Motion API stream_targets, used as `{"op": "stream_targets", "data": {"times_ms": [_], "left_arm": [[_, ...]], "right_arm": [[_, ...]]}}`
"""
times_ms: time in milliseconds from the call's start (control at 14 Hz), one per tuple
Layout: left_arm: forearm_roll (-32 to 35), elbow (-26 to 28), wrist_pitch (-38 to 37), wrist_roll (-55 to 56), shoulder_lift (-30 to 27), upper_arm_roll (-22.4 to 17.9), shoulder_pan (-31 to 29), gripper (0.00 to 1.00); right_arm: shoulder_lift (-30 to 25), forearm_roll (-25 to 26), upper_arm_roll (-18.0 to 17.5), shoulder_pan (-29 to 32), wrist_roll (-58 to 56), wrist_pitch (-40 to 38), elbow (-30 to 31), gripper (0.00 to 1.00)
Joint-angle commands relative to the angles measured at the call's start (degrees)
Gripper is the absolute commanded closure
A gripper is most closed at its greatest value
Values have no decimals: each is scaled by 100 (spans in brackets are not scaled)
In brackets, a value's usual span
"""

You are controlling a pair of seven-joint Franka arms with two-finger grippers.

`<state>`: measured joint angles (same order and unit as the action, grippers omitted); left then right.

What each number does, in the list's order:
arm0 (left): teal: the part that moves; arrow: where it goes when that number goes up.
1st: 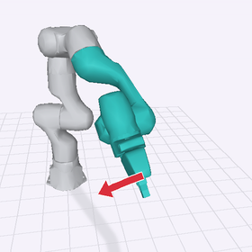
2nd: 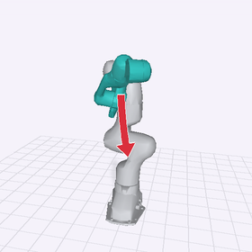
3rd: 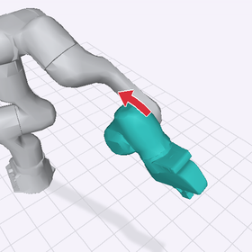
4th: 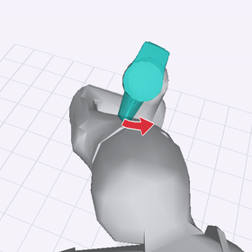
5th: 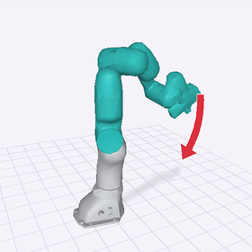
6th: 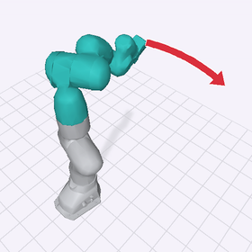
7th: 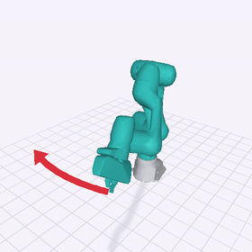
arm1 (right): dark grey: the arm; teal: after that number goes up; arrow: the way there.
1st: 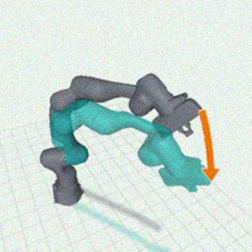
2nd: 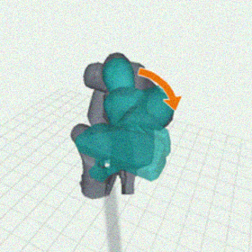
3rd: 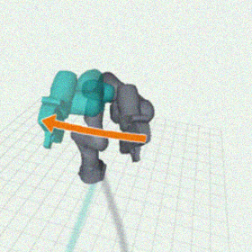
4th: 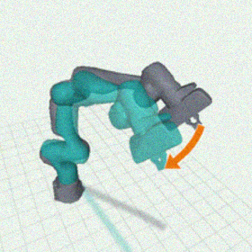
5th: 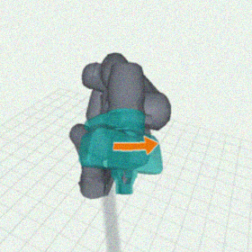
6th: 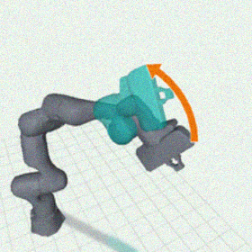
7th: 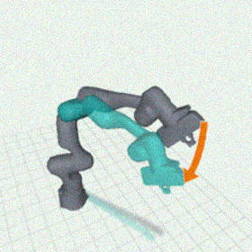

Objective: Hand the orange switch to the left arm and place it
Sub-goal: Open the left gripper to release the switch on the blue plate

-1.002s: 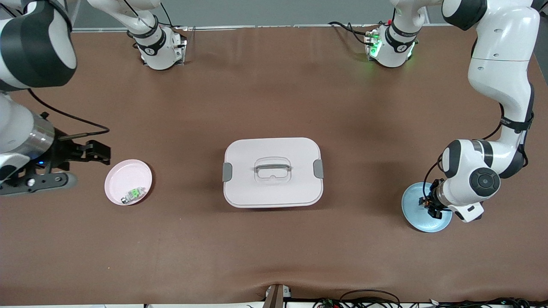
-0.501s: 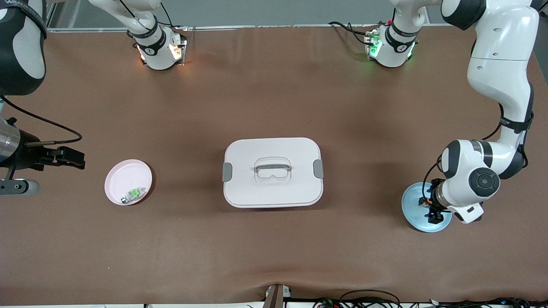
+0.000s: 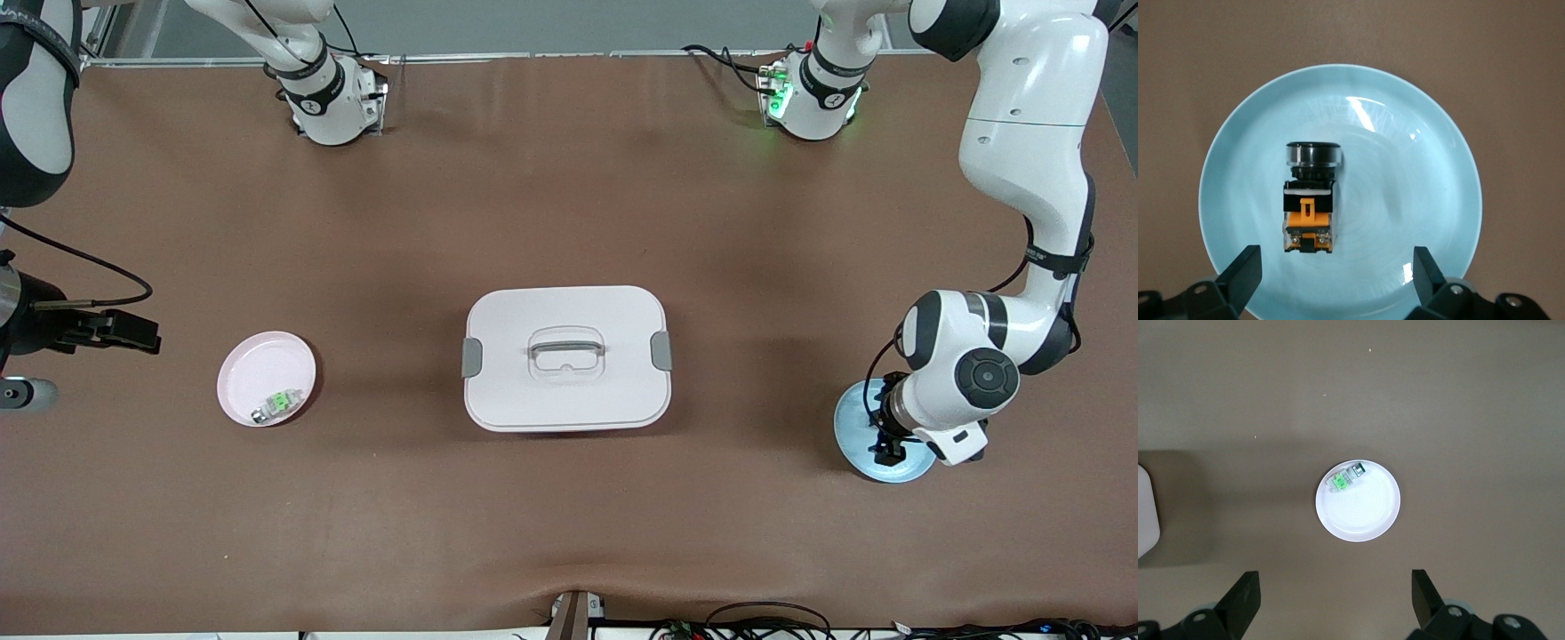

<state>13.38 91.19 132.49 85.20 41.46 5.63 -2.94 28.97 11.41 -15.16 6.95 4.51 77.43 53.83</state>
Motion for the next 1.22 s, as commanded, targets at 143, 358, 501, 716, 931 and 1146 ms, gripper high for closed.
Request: {"op": "stream_targets", "data": {"times_ms": [143,358,501,716,931,1146], "left_arm": [[51,-110,-57,-91,-50,-27,74,0],[-107,-49,-66,-949,-164,-27,100,0],[-335,82,-66,-1774,-296,-35,92,0],[-652,232,-66,-3504,-445,-35,65,0],[-1020,356,-57,-4702,-569,-97,118,0],[-1092,373,-57,-5870,-648,-202,258,0]], "right_arm": [[-286,160,-83,35,67,-228,31,0],[-462,528,-101,-27,199,-219,31,0],[-488,503,-127,-149,522,-237,31,0],[-550,442,-136,-377,1786,-272,40,0],[-585,21,-119,-353,2107,-517,40,0],[-594,-446,-136,-71,2028,-527,40,0]]}}
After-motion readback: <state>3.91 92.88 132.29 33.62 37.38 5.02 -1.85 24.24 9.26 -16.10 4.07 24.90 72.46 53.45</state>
